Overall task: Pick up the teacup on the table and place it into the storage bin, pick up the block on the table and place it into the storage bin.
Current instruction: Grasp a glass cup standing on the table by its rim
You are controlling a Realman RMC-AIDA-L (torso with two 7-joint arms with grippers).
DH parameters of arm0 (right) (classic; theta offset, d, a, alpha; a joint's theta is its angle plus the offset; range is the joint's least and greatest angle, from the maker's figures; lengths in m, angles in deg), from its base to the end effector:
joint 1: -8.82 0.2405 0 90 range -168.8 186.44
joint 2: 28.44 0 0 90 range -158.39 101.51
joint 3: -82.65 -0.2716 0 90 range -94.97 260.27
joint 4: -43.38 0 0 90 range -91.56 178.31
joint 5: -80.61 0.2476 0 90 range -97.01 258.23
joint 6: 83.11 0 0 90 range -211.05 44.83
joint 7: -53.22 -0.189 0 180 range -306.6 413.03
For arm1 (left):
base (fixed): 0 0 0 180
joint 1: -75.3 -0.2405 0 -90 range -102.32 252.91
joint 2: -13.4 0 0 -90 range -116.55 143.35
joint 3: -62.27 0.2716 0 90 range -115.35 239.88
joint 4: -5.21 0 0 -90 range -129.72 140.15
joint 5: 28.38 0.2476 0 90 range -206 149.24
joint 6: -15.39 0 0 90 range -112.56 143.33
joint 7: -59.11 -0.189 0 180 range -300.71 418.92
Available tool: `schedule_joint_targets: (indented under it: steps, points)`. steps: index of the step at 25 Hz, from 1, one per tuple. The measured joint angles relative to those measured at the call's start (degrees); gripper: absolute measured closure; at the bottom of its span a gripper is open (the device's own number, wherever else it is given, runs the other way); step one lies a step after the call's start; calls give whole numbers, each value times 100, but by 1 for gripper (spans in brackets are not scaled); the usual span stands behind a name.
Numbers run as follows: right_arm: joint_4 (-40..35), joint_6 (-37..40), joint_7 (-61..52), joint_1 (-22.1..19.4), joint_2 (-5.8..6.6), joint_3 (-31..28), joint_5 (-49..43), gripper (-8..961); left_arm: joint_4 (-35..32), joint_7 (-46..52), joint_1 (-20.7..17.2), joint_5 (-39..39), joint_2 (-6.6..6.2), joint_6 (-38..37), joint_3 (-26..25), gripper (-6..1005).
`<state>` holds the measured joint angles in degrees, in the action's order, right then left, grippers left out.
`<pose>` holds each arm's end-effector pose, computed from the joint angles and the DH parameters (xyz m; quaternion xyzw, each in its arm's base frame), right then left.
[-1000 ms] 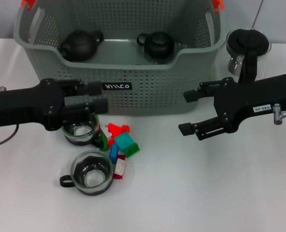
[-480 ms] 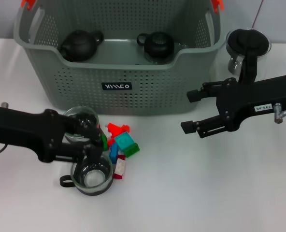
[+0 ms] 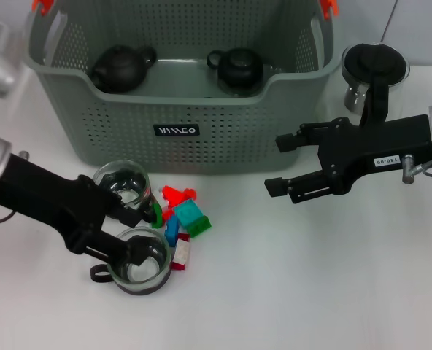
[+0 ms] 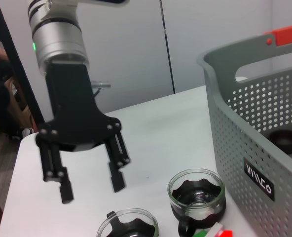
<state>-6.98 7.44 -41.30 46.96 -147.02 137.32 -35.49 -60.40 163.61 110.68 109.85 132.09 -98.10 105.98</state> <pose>0.1884 0.4140 -0.0475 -0.9770 0.1410 0.1525 0.0488 -0.2377 0.3589 0.0151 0.9744 0.2244 0.0065 0.0106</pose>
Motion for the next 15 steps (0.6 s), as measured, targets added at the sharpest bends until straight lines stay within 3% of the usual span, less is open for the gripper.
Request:
schedule_joint_targets:
  steps: [2,7,10,15]
  points:
    - [4,-13,14,1,0,-23,0,38,-109,95,38,208,72,107,207,390]
    - [19,-23,53,37,1,-86,0,38,-229,281,104,432,186,206,640,175]
    - [20,-23,59,50,2,-115,0,38,-232,433,134,501,206,276,802,162]
    - [20,-21,70,58,16,-119,0,37,-242,574,114,855,365,620,1062,150]
